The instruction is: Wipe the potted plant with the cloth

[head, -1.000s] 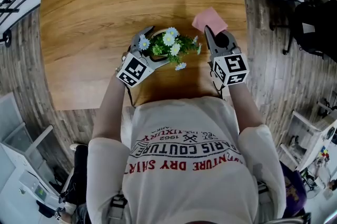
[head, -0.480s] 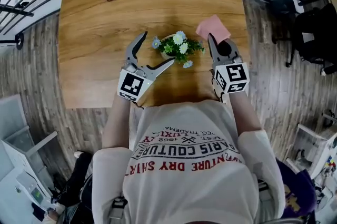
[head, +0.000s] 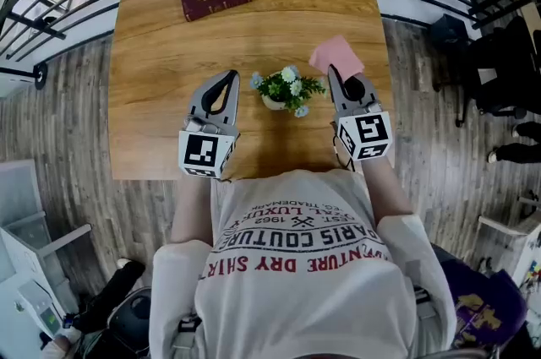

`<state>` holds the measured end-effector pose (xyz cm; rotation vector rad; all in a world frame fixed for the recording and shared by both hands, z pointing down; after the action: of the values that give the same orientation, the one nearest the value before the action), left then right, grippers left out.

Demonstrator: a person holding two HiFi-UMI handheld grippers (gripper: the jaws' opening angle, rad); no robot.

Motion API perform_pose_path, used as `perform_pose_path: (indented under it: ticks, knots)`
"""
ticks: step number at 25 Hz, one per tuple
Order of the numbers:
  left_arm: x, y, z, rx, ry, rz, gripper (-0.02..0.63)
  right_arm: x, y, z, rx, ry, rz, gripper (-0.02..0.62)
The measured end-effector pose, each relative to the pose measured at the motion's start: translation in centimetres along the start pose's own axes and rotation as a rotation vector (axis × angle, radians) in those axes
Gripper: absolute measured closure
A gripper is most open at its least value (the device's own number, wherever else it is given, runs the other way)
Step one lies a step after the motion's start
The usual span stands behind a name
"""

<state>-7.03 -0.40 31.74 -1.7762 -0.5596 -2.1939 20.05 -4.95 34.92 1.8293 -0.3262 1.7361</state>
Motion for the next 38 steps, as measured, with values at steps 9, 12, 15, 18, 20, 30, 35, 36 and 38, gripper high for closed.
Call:
perform_pose_path:
  ticks: [9,12,15,18,20,30,35,36,38]
  knots:
    - [-2.0,-0.7,-0.8,-0.044,0.018,0.02,0.589,-2.2,-0.2,-0.8,-0.049,-0.055,0.067,0.56]
    - [-1.8,-0.9,-0.5,-0.043,0.024,0.007,0.589,-2.3,-0.5,-1.0,-0.061,-0.07,0.062,0.56]
    - [-2.0,-0.9,-0.4,-0.038,0.034,-0.005,0.589,-2.1,-0.5,-1.3,-0.073,-0.084,0.039,0.56]
    - [-2.3,-1.0,-0.3,-0.039,0.029,-0.005,0.589,-2.2,-0.6,-1.2,-0.053,-0.092,0.037,0.56]
    - [-2.3,-0.9,-0.3,-0.045,0.029,-0.012,0.589,-2.2,-0.6,-1.1,-0.032,-0.089,0.046,0.561]
    - [-1.9,-0.9,-0.8,-0.075,0.007,-0.041,0.589,-2.2,-0.5,-1.1,-0.021,-0.076,0.051,0.56]
    - [-1.7,-0.5,-0.9,-0.078,-0.003,-0.049,0.589,-2.0,-0.1,-1.0,-0.025,-0.073,0.046,0.56]
    - [-1.8,-0.5,-0.8,-0.078,-0.004,-0.05,0.589,-2.0,-0.1,-1.0,-0.026,-0.072,0.046,0.56]
    - [-1.9,-0.4,-0.8,-0.08,-0.004,-0.048,0.589,-2.1,-0.1,-0.9,-0.026,-0.069,0.048,0.56]
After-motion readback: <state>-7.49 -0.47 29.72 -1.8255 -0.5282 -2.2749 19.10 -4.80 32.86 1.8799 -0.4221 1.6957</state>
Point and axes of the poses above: the fingertips, and each gripper's own axes: y forward along the fingers, z to its right, x out of its underside, the point moved 8 cm from there along -y, backward along the fingers, and after that the axes turned 3 degrees about y, right-handed, at the moved point
